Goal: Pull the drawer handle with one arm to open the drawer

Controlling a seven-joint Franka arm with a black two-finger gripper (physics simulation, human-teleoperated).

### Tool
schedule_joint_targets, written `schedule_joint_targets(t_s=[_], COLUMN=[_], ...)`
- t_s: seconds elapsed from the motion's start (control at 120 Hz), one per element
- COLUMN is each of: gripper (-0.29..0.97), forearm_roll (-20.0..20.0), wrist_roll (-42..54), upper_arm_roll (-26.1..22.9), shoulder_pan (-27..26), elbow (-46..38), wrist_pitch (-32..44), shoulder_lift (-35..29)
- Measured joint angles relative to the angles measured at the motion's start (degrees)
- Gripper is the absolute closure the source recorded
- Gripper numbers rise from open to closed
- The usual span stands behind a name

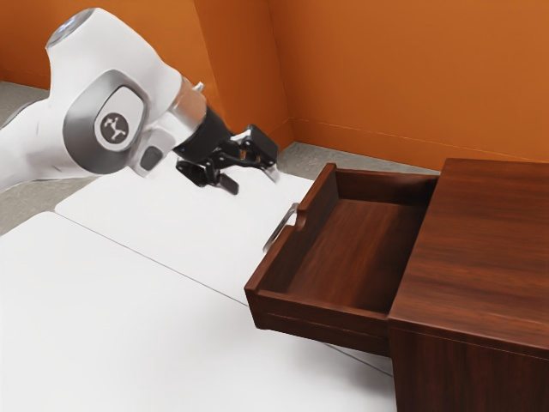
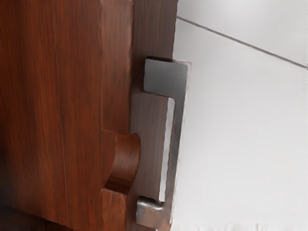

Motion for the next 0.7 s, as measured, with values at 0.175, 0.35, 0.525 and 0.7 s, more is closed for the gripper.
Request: schedule_joint_targets(t_s=[0.175,0.35,0.525,0.7], gripper=[0.06,0.03,0.01,0.01], forearm_roll=[0.0,6.9,10.6,11.6], wrist_roll=[-0.6,-10.2,-27.8,-44.5], upper_arm_roll=[17.9,20.4,21.6,22.2], shoulder_pan=[-14.6,-13.0,-8.9,-8.1], elbow=[3.0,11.8,12.9,13.1], wrist_pitch=[-1.1,-8.3,-17.0,-24.7], shoulder_lift=[-5.8,-0.6,0.1,-0.1])
